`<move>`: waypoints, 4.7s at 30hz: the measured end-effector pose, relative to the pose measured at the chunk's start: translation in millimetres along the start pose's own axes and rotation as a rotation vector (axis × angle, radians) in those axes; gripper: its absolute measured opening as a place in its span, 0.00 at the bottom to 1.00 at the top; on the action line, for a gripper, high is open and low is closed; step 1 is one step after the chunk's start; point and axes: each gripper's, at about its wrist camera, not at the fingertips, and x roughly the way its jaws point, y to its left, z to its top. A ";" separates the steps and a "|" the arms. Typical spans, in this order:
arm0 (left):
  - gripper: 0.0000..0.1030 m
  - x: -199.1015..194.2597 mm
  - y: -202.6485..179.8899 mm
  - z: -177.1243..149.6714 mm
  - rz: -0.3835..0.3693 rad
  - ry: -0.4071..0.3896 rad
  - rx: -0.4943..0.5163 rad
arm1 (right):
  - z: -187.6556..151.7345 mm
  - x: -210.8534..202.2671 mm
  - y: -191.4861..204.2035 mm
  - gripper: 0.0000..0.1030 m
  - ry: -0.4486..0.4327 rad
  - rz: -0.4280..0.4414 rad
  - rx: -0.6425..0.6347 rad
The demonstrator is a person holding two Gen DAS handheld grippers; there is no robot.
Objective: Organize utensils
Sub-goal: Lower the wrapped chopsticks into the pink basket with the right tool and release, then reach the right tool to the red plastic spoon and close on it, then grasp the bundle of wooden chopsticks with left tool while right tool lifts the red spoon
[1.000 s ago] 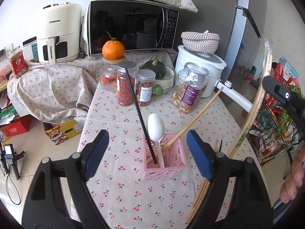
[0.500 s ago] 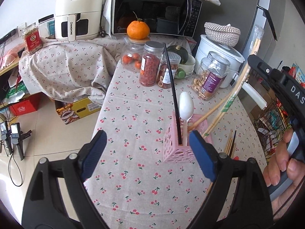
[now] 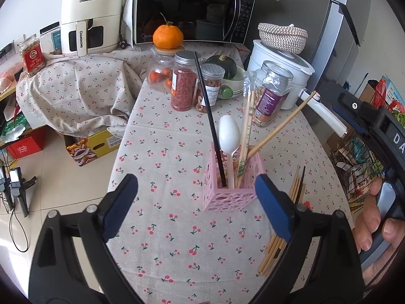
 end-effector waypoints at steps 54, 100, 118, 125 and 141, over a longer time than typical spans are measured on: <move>0.92 62.2 -84.1 -51.3 -0.071 0.294 0.145 | -119.1 53.6 -145.8 0.44 0.757 -0.316 0.161; 0.11 182.2 -222.3 -30.2 -0.066 0.519 0.414 | -70.9 2.0 -216.0 0.03 0.685 -0.212 0.207; 0.09 107.9 -182.2 -17.8 -0.147 0.304 0.312 | -40.6 -24.6 -180.4 0.03 0.558 -0.169 0.123; 0.08 66.0 -161.5 -22.6 -0.203 0.219 0.274 | -46.7 -13.6 -177.3 0.08 0.610 -0.210 0.082; 0.07 37.8 -126.6 -24.2 -0.246 0.175 0.213 | -112.3 68.7 -164.0 0.27 0.842 -0.372 -0.024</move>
